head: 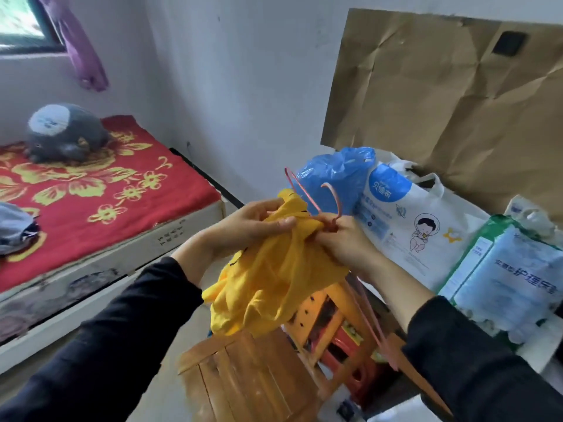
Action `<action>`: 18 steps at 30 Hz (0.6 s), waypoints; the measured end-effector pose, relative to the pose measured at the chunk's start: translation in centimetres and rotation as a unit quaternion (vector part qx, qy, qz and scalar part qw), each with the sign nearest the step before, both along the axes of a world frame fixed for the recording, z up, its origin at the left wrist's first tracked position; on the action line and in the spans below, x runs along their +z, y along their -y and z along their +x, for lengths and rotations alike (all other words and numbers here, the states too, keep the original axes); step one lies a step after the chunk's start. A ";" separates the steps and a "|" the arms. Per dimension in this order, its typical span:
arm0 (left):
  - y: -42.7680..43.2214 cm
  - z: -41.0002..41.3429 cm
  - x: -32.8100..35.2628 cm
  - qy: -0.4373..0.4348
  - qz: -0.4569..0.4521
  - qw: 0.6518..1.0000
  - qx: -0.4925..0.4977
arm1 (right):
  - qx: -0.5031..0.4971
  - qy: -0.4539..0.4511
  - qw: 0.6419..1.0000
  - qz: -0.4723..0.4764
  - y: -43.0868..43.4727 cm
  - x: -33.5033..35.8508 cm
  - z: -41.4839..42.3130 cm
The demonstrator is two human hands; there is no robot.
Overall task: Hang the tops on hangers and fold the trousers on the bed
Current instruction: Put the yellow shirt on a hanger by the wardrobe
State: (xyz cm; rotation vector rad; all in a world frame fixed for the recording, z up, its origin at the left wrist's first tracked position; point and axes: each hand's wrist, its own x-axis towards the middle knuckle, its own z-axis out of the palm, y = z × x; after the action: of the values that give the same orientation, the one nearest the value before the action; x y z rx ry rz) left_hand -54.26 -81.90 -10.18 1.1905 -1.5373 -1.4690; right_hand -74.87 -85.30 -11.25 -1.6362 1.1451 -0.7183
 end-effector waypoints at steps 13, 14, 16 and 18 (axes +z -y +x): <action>-20.7 12.1 6.5 0.175 0.004 0.893 0.415 | 0.108 0.004 0.977 -0.184 -7.4 4.8 12.2; -22.2 13.3 6.8 0.173 0.000 0.882 0.439 | 0.127 0.000 0.974 -0.188 -8.3 4.9 13.5; -24.6 15.3 7.4 0.158 -0.009 0.854 0.496 | 0.161 -0.009 0.965 -0.204 -10.1 5.2 16.0; -26.5 17.0 8.5 0.083 -0.011 0.844 0.529 | 0.189 -0.007 0.956 -0.223 -11.9 5.7 18.9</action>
State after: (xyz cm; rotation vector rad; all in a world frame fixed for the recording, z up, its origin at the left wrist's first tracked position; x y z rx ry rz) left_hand -37.29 -55.36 -1.68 1.7613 -0.6930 -0.5939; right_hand -55.99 -73.35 -5.58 -2.1639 0.6703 -0.7459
